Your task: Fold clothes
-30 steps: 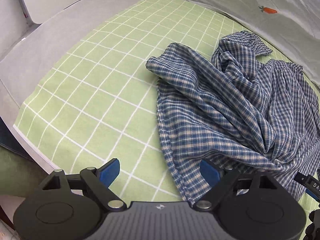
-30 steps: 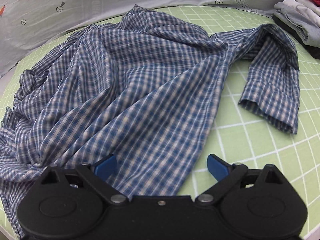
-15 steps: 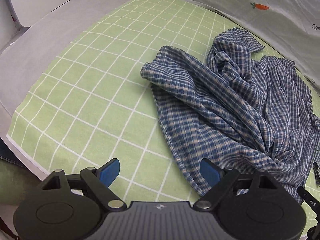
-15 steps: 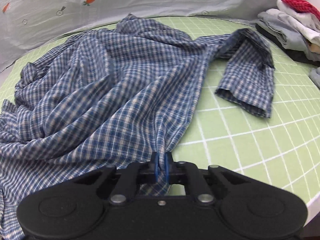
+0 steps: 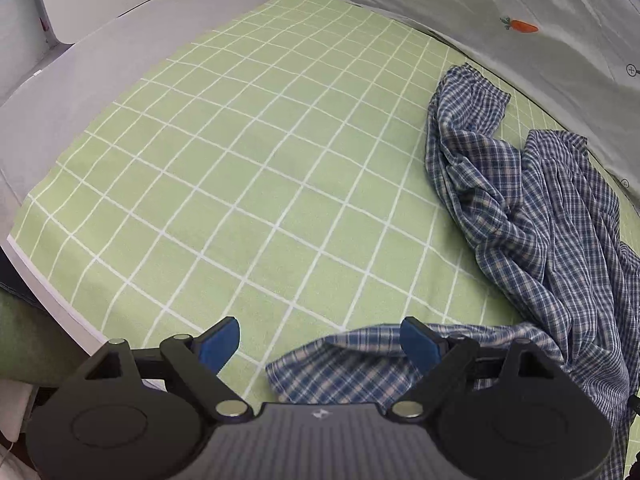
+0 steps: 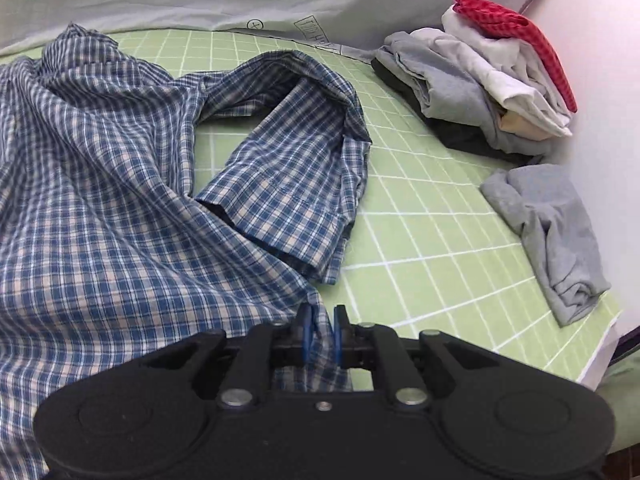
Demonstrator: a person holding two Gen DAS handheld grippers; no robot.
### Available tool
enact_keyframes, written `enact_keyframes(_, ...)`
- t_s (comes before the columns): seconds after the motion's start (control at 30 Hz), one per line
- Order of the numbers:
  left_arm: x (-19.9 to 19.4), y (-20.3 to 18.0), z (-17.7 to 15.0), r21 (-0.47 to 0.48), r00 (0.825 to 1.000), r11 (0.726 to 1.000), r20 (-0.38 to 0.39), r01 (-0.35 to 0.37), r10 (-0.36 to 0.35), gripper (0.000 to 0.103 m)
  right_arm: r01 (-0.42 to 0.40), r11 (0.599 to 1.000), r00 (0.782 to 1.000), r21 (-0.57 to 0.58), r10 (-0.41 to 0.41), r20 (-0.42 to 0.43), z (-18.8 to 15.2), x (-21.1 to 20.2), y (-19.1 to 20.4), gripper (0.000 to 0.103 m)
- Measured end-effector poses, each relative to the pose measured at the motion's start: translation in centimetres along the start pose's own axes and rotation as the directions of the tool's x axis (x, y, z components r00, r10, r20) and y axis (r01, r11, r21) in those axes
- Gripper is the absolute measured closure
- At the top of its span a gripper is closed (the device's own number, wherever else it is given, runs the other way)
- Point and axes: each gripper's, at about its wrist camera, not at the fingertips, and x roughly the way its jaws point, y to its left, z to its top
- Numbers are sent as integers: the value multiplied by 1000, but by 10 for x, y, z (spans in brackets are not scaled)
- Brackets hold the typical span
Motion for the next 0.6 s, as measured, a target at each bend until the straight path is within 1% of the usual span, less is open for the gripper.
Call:
enact_keyframes(0.03, 0, 0, 4, -4, 1000, 1000, 5, -2, 2, 15, 14, 1000, 1000, 16, -14, -10, 3, -1, 0, 68)
enact_keyframes(0.07, 0, -1, 7, -7, 1000, 1000, 10, -4, 4, 15, 13, 999, 1000, 39, -13, -14, 5, -3, 0, 60)
enact_keyframes(0.13, 1, -2, 17, -12, 1000, 1000, 23, -6, 6, 15, -44, 993, 999, 111, 43, 10, 7, -14, -1, 29)
enact_keyframes(0.17, 1, -2, 23, -14, 1000, 1000, 30, -7, 7, 15, -69, 987, 998, 148, 66, 26, 8, -19, 0, 21)
enact_keyframes(0.2, 3, -2, 30, -16, 999, 1000, 34, -2, 3, 15, -84, 979, 996, 185, 77, 45, 10, -24, 4, 9)
enact_keyframes(0.23, 5, -2, 37, -19, 999, 1000, 38, 5, -4, 15, -110, 970, 993, 215, 98, 65, 12, -28, 9, 3)
enact_keyframes(0.3, 12, -3, 55, -29, 999, 999, 40, 38, -36, 15, -192, 948, 980, 252, 173, 96, 19, -30, 23, 3)
enact_keyframes(0.37, 22, -10, 75, -33, 996, 996, 41, 78, -76, 15, -267, 932, 963, 243, 250, 100, 30, -25, 43, 2)
enact_keyframes(0.4, 26, -13, 85, -35, 994, 995, 42, 97, -96, 15, -287, 931, 958, 226, 272, 96, 37, -20, 56, 2)
enact_keyframes(0.5, 46, -35, 118, 16, 992, 992, 43, 122, -122, 15, -288, 941, 957, 180, 275, 93, 57, -10, 87, 2)
enact_keyframes(0.6, 67, -54, 147, 64, 988, 987, 29, 148, -150, 15, -267, 946, 963, 182, 255, 86, 76, 4, 104, 1)
